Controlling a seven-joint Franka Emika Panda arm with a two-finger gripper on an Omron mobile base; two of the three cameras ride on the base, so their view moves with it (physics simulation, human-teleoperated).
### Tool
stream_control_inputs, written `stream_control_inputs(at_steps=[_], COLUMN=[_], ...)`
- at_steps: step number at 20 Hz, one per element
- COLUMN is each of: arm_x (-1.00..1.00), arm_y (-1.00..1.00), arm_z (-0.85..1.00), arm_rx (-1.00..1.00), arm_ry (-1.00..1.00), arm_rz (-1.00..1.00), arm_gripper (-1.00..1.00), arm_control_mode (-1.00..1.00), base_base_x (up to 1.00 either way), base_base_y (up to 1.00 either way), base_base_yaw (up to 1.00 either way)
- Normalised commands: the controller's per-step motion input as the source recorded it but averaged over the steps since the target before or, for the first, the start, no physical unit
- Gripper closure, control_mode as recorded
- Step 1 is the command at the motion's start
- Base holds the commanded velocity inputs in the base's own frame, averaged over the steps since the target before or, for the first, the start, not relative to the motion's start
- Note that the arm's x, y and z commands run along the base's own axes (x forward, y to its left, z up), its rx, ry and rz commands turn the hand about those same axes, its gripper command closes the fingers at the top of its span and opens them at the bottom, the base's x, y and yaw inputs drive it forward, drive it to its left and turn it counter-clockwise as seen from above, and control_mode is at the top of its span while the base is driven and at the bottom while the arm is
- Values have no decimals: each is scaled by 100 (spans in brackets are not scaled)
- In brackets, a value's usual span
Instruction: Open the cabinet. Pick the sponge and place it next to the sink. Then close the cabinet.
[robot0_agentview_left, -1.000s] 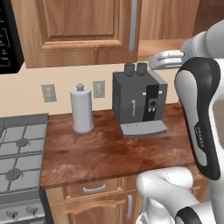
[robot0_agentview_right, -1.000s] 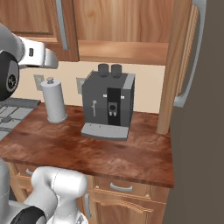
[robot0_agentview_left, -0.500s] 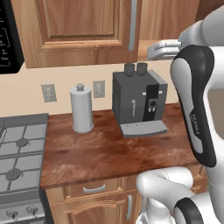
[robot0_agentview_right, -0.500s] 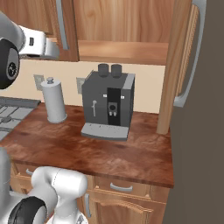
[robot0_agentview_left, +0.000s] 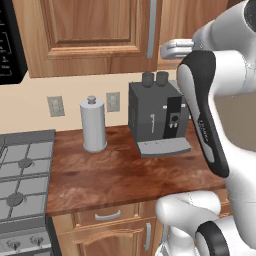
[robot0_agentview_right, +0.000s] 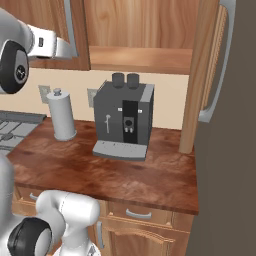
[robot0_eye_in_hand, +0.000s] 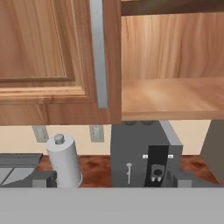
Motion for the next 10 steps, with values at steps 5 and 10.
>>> stream_control_inputs(at_steps=[5,10], arm_x=[18,1], arm_y=[11,18], arm_z=[7,21], arm_rx=[0,0], arm_ry=[-8,0], arm_rz=[0,0], arm_gripper=[-100,-100], arm_control_mode=[-100,-100], base_base_x=[0,0], base_base_y=[0,0], base_base_yaw=[0,0])
